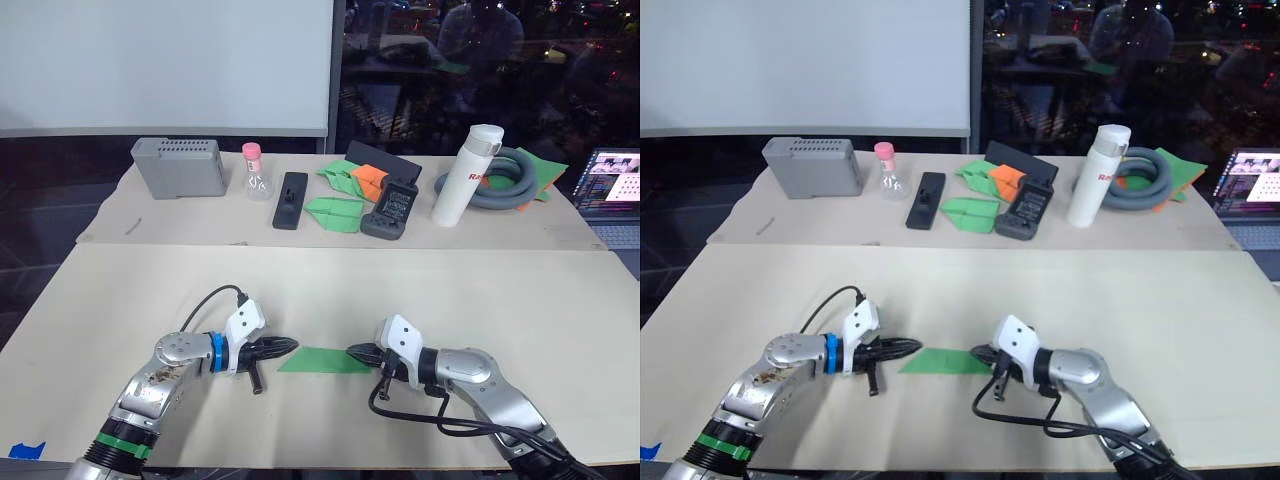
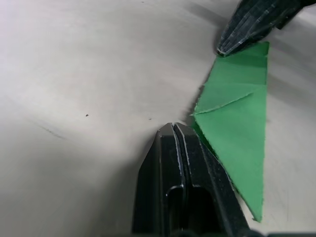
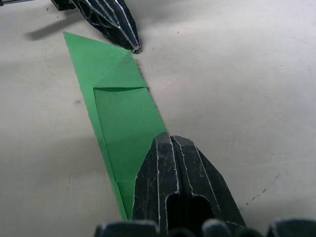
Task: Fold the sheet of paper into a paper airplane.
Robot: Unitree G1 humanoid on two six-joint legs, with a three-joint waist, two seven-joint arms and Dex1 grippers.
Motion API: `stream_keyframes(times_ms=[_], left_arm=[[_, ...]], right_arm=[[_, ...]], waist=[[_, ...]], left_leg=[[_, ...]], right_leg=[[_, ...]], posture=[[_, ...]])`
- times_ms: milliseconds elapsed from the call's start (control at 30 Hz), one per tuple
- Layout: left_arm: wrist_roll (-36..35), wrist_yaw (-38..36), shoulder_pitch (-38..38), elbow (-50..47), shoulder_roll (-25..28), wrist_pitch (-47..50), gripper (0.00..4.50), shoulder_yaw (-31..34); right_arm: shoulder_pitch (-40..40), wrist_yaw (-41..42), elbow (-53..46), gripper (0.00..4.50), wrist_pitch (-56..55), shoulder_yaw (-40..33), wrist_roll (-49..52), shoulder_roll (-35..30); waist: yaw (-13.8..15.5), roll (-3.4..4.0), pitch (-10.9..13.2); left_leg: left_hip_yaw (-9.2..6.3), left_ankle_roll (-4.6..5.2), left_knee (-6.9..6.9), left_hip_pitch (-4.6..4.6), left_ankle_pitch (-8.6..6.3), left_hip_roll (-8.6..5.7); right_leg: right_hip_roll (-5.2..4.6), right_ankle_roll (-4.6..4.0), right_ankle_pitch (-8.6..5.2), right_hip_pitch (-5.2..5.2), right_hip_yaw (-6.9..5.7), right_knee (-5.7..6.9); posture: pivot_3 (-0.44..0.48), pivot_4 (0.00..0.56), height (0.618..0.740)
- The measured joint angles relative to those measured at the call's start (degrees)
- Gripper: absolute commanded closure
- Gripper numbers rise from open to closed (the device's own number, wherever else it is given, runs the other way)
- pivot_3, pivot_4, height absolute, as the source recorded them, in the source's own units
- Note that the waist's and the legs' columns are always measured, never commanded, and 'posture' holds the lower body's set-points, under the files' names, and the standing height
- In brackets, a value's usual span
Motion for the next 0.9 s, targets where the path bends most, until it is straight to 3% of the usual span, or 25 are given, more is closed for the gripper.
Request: stream_keyframes(times_ms=[167, 600, 900], left_arm=[[-2.40, 0.48, -1.10, -2.24, -3.48, 2.13, 4.50, -0.27], [7.30, -1.31, -2.31, -0.02, -0.39, -8.92, 4.50, -8.42], [7.67, -1.31, -2.28, 0.18, -0.70, -10.17, 4.50, -9.07]], right_arm=[[-0.34, 0.16, -0.01, 4.48, -0.22, 0.34, -0.01, 0.00], [-1.28, 0.03, -0.08, 4.48, -1.82, 0.56, -1.22, 0.21], [-5.48, 5.16, 0.19, 4.48, -0.74, 4.01, -0.19, 2.87]], waist=[[-0.07, -0.12, 0.07], [-0.19, -0.10, 0.07], [-0.06, -0.08, 0.09]], left_leg=[[0.00, -0.03, 0.00, -0.22, 0.01, -0.02], [-0.02, -0.06, -0.06, -0.13, 0.00, 0.01], [-0.05, 0.00, -0.05, -0.24, -0.03, -0.04]], right_leg=[[0.00, 0.00, 0.01, -0.09, 0.02, 0.02], [-0.06, -0.04, -0.02, -0.11, 0.29, -0.06], [-0.07, -0.04, -0.01, -0.20, 0.29, -0.04]], posture=[[0.000, 0.150, 0.740], [0.000, 0.150, 0.740], [0.000, 0.150, 0.740]])
